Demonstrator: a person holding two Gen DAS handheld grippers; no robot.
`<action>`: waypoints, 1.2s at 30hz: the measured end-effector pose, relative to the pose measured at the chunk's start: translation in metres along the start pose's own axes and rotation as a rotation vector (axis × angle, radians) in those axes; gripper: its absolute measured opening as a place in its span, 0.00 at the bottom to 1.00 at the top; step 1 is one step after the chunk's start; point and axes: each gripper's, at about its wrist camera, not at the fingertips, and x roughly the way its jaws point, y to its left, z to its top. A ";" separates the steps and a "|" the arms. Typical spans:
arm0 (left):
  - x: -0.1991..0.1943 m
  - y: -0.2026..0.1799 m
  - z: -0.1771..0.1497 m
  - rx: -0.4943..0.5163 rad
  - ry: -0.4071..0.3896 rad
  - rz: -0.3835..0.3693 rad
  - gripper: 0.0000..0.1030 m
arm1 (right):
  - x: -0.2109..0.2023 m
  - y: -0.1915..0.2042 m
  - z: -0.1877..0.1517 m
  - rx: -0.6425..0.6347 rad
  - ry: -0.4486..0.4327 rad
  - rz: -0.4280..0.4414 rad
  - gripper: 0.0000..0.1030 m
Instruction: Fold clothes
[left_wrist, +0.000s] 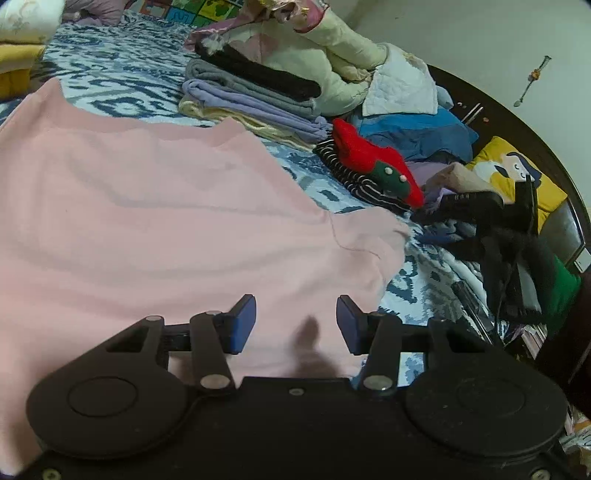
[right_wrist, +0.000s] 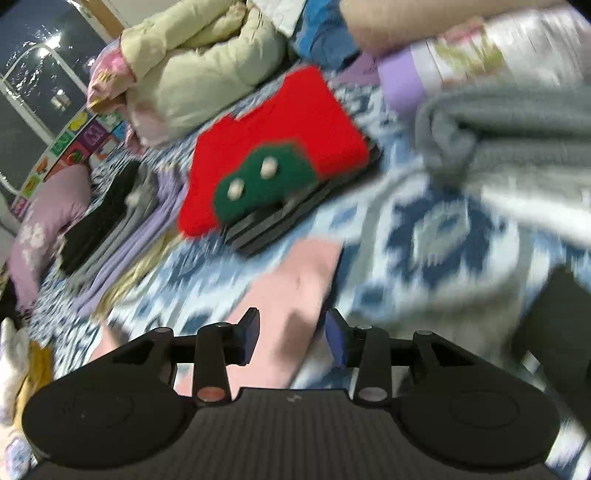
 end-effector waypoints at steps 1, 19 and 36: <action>-0.001 -0.002 0.000 0.010 -0.001 -0.004 0.46 | -0.004 -0.001 -0.009 0.013 0.017 0.017 0.40; -0.089 0.006 -0.010 -0.170 -0.027 0.192 0.46 | -0.031 0.024 -0.148 0.176 0.297 0.361 0.40; -0.092 0.042 -0.060 -0.660 -0.118 0.189 0.45 | -0.023 0.015 -0.186 0.320 0.314 0.478 0.28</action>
